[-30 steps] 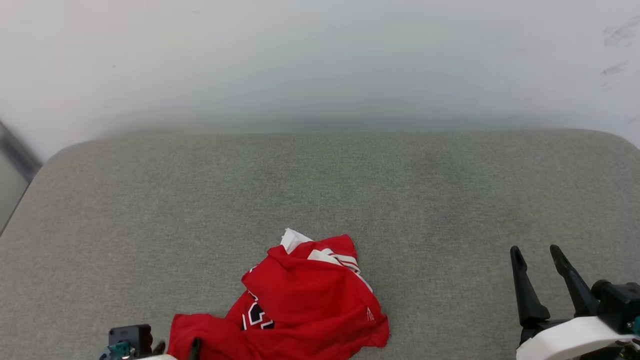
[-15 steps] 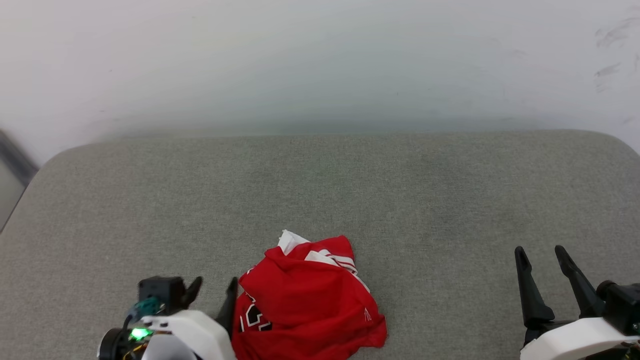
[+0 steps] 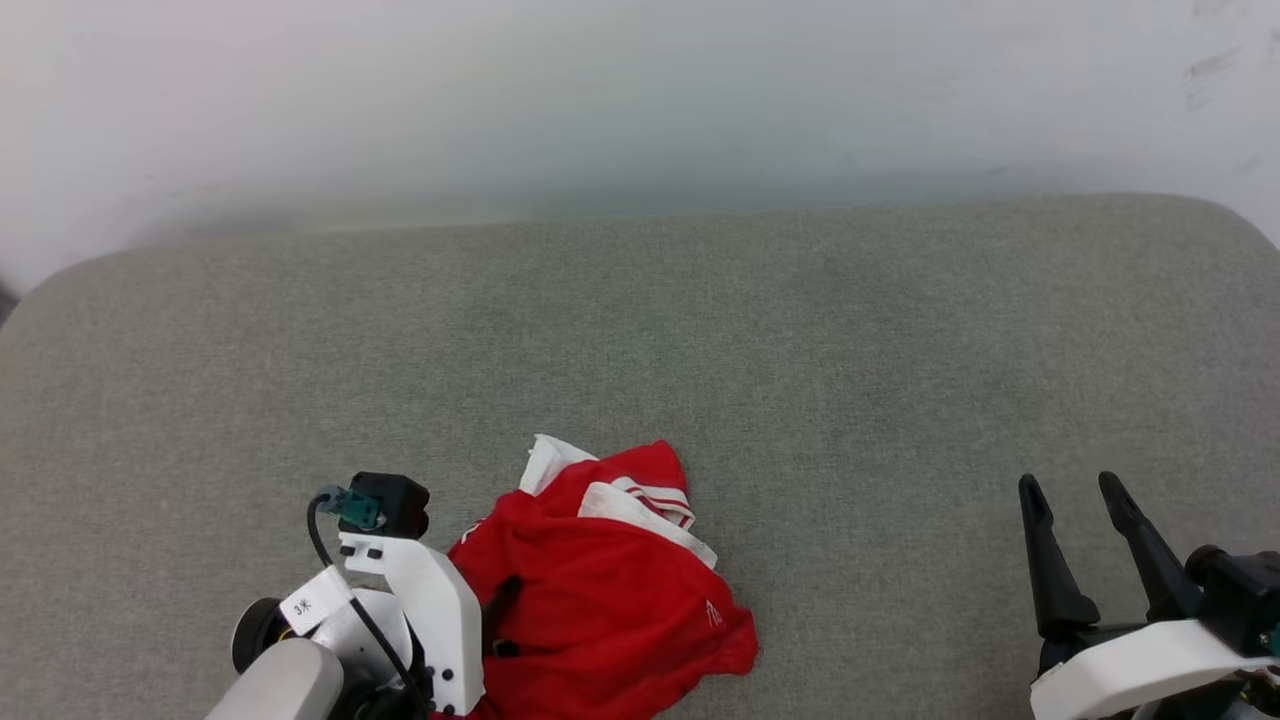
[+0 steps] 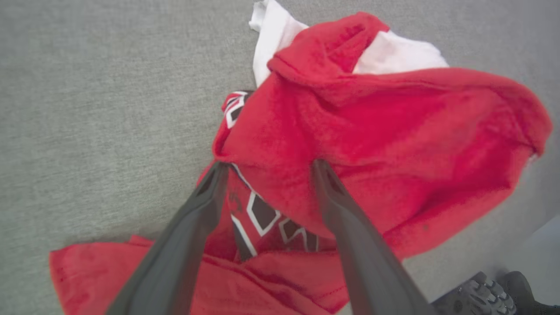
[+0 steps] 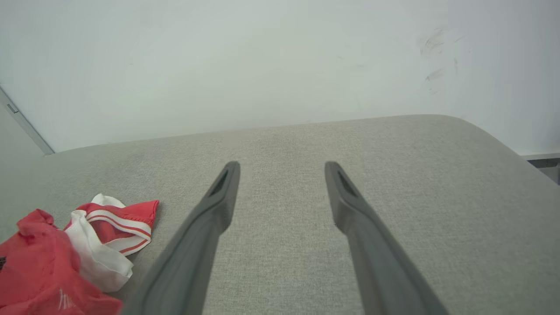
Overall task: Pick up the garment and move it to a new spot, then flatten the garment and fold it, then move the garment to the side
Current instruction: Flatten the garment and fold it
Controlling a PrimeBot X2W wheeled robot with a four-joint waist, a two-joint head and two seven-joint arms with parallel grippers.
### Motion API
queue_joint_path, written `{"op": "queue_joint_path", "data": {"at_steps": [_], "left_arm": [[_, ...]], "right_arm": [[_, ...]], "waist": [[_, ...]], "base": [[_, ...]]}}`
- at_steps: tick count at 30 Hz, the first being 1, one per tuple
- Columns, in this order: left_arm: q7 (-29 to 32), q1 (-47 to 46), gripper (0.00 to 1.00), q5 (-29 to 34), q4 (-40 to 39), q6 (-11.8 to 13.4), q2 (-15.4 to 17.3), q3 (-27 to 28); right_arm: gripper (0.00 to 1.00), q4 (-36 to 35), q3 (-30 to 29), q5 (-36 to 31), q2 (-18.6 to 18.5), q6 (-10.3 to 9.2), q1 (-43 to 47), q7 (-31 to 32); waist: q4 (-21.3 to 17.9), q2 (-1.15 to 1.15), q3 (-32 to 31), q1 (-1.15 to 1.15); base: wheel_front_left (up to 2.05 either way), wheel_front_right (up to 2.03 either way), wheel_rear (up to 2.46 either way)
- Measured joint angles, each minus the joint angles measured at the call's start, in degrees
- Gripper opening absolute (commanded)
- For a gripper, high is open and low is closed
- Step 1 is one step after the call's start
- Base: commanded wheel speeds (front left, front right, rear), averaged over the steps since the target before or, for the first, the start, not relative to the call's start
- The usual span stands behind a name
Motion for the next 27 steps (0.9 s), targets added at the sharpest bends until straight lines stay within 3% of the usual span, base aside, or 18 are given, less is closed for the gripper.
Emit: {"op": "queue_joint_path", "data": {"at_steps": [5,7,8,13,19,27], "left_arm": [[0.99,-2.01,1.0,-0.89,3.48,-1.04,0.12,-0.02],[-0.23,-2.75,0.09,-0.23,4.19,-1.05,0.1,-0.04],[-0.76,-3.08,0.0,0.32,4.33,-1.22,0.12,-0.24],[-6.03,-5.1,0.0,4.58,2.07,-1.27,0.02,-1.27],[-10.1,-6.66,0.0,9.32,-4.34,-2.48,-3.34,-6.21],[-8.62,-6.38,0.0,11.91,-4.19,-7.64,-10.74,-18.72]], "right_arm": [[1.0,0.75,0.18,0.4,0.0,0.0,-0.94,-0.75],[1.0,1.11,0.1,0.41,0.0,0.0,-0.97,-0.97],[1.0,1.26,0.09,0.42,0.0,0.0,-1.02,-1.14],[1.0,1.98,-0.38,0.68,0.0,0.0,-1.53,-1.36],[1.0,2.24,-0.74,0.64,0.0,0.0,-1.58,-1.36],[1.0,1.87,-0.45,0.52,0.0,0.0,-2.02,-1.12]], "waist": [[-1.46,0.0,1.85,0.0],[-1.86,0.0,2.41,0.0],[-2.02,0.0,2.61,0.0],[-1.92,0.0,2.53,0.0],[-0.93,0.0,1.59,0.0],[-0.35,0.0,1.77,0.0]], "base": [[0.0,0.0,0.0],[0.0,0.0,0.0],[0.0,0.0,0.0],[0.0,0.0,0.0],[0.0,0.0,0.0],[0.0,0.0,0.0]]}}
